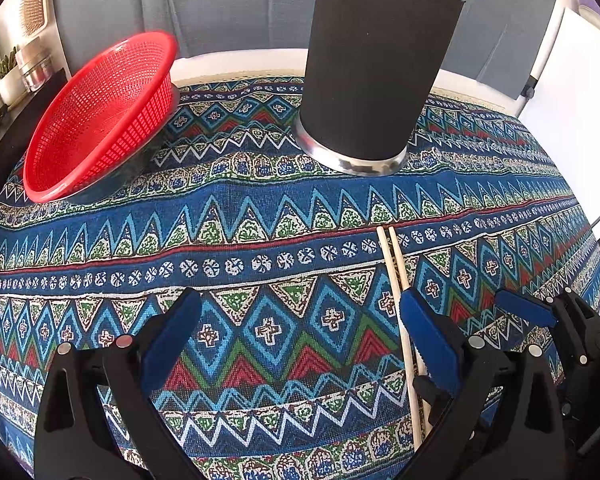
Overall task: Organize utensils
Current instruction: 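Move both tools back down toward the last chopsticks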
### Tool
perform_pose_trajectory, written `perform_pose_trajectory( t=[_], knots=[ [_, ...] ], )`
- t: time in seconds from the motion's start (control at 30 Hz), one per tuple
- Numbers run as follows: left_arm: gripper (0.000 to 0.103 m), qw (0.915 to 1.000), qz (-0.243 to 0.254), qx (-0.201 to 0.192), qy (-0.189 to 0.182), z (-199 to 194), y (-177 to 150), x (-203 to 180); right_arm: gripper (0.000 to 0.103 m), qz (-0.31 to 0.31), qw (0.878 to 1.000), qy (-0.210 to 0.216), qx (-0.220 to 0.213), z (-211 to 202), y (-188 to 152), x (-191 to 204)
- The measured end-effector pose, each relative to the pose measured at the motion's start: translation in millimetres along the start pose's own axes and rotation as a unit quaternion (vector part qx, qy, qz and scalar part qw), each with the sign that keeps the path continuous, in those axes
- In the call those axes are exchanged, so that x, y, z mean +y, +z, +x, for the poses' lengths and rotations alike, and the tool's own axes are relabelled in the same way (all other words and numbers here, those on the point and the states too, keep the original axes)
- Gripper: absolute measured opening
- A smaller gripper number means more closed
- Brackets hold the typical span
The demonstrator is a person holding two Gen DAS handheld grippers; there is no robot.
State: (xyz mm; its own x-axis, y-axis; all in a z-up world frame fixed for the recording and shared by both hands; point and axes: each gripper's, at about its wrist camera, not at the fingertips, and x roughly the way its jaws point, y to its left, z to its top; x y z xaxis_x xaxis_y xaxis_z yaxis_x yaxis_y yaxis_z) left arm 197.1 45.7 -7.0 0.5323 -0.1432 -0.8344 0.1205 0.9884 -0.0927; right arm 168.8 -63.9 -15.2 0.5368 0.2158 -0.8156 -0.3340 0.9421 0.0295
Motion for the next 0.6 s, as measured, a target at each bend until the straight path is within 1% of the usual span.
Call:
perform_pose_trajectory(
  t=[0.1, 0.13, 0.2, 0.27, 0.33, 0.43, 0.57, 0.6],
  knots=[
    [0.097, 0.9998, -0.001, 0.017, -0.007, 8.1, 1.1, -5.9, 0.094, -0.011, 1.000, -0.021, 0.002, -2.0, -1.6, 0.6],
    [0.097, 0.9998, -0.001, 0.020, -0.009, 9.1, 0.8, -7.3, 0.095, -0.022, 0.999, -0.019, 0.016, 0.1, -3.6, 1.5],
    [0.097, 0.9996, -0.001, 0.021, -0.018, 12.5, 0.9, -11.4, 0.095, -0.027, 1.000, -0.008, 0.009, -1.1, -7.4, 0.8],
    [0.097, 0.9994, 0.000, 0.026, -0.025, 15.8, 0.5, -14.4, 0.095, -0.019, 1.000, -0.003, 0.009, -0.1, -9.6, 0.0],
    [0.097, 0.9995, 0.005, 0.030, -0.013, 18.9, -0.5, -16.6, 0.095, -0.025, 1.000, -0.006, 0.003, 0.1, -11.0, 2.2],
    [0.097, 0.9992, 0.021, 0.033, 0.005, 22.7, -2.0, -20.5, 0.095, -0.045, 0.999, -0.003, 0.004, 0.0, -11.7, 3.0],
    [0.097, 0.9985, 0.036, 0.035, 0.019, 24.3, -5.2, -22.1, 0.095, -0.057, 0.998, 0.024, 0.015, 2.5, -8.1, -3.1],
    [0.097, 0.9977, 0.050, 0.038, 0.028, 25.3, -6.9, -24.8, 0.095, -0.067, 0.997, 0.028, 0.016, 2.7, -6.9, -4.2]
  ],
)
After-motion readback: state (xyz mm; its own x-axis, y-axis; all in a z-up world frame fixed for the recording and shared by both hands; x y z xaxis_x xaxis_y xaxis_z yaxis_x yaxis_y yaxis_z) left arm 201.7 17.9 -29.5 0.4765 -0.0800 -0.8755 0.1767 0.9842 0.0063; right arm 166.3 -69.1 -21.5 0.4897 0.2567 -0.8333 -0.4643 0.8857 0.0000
